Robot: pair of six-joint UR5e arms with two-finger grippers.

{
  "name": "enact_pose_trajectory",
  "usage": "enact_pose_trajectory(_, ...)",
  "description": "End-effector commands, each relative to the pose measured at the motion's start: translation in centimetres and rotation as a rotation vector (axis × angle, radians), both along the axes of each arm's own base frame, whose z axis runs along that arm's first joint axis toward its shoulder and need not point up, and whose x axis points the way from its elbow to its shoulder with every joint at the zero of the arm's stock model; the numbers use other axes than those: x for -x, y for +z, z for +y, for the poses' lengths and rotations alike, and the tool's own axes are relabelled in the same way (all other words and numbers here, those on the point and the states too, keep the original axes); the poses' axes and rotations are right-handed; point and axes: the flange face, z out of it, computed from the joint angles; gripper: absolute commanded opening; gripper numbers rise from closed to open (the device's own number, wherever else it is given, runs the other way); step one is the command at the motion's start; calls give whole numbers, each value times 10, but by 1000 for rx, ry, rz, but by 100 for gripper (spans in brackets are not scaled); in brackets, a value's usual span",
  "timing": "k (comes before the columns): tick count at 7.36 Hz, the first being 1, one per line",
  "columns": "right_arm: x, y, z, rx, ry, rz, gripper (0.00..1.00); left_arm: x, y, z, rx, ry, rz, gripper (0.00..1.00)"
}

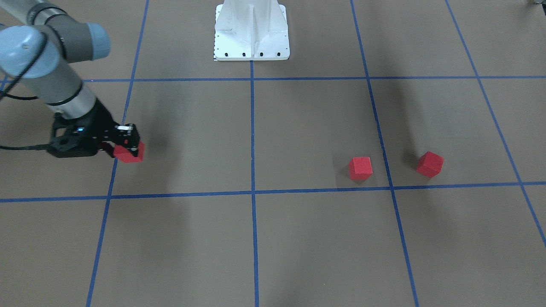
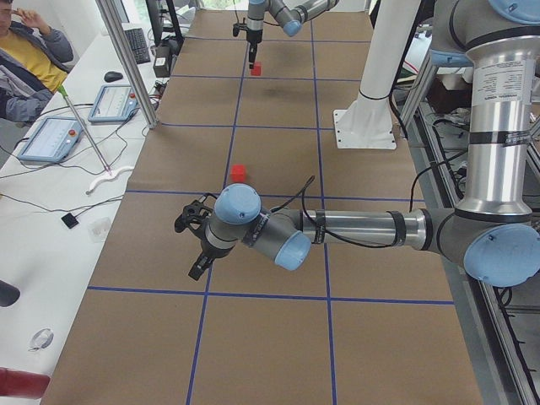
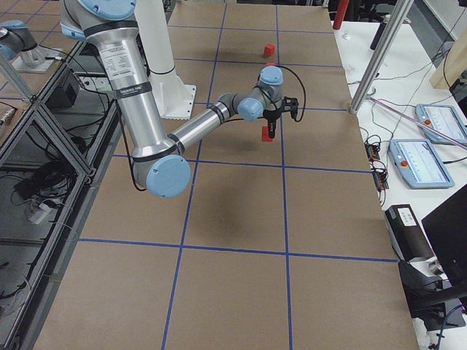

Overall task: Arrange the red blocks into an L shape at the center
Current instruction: 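Carry the red cube with the right gripper to the table center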

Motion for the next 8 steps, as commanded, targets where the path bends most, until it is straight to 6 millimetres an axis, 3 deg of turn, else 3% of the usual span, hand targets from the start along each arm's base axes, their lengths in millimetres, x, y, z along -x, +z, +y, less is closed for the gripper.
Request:
enact_pose_trajectory(1, 106, -88, 51, 36, 41, 29, 0, -2, 0, 0, 0, 4, 0, 100)
enact_pose_trajectory(2, 138, -105, 77, 27, 23, 22, 0, -2, 0, 0, 1, 4, 0, 100)
enact_pose_trajectory(3, 172, -124, 89, 23, 36, 26, 0, -2, 0, 0, 1, 4, 0, 100)
enact_pose_trajectory(4, 203, -140, 89, 32, 41, 35, 0, -2, 0, 0, 1, 4, 0, 100)
enact_pose_trajectory(5, 229, -145, 93, 27, 37, 60, 0, -2, 0, 0, 1, 4, 0, 100)
enact_pose_trajectory(6, 237, -144, 98, 13, 33, 67, 0, -2, 0, 0, 1, 4, 0, 100)
enact_pose_trajectory(8, 245, -136, 109, 15, 13, 80, 14, -2, 0, 0, 0, 4, 0, 100)
